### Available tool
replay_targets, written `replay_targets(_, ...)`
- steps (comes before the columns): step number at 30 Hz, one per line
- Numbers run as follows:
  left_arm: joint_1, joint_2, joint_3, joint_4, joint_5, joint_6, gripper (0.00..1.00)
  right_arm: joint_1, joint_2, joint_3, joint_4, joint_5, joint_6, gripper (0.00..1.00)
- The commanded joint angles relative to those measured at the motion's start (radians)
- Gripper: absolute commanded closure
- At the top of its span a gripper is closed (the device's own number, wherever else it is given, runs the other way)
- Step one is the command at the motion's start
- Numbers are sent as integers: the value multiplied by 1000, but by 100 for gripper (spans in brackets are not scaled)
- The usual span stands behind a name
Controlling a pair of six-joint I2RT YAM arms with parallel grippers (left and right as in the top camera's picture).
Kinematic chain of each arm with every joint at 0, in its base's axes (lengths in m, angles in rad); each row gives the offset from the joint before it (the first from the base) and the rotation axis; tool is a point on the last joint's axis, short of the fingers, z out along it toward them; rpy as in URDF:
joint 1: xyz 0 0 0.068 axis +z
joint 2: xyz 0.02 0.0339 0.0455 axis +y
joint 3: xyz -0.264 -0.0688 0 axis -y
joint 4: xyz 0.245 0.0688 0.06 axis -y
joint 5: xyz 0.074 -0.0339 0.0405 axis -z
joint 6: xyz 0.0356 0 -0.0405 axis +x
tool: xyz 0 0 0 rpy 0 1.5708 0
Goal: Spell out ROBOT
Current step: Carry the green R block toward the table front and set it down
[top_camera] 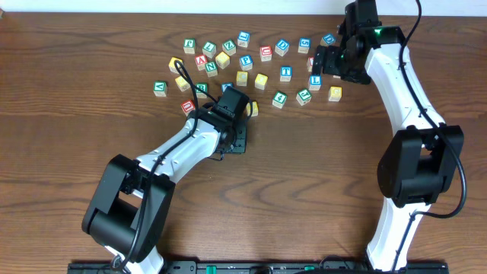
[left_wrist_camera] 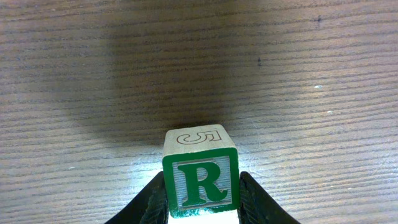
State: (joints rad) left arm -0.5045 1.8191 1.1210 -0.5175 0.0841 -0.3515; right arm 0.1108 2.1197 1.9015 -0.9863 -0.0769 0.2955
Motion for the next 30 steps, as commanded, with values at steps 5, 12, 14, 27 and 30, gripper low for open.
replay_targets(5, 4, 10, 27, -5, 6, 22, 67, 9, -24, 17, -2, 8, -12, 1)
replay_targets(12, 4, 10, 27, -5, 6, 22, 66, 10, -24, 17, -2, 8, -12, 1)
replay_targets(14, 4, 10, 27, -5, 6, 22, 66, 10, -24, 17, -2, 8, -12, 1)
replay_targets(27, 4, 10, 27, -5, 6, 22, 66, 10, -24, 17, -2, 8, -12, 1)
replay_targets(30, 4, 10, 27, -5, 6, 22, 45, 10, -24, 17, -2, 7, -12, 1)
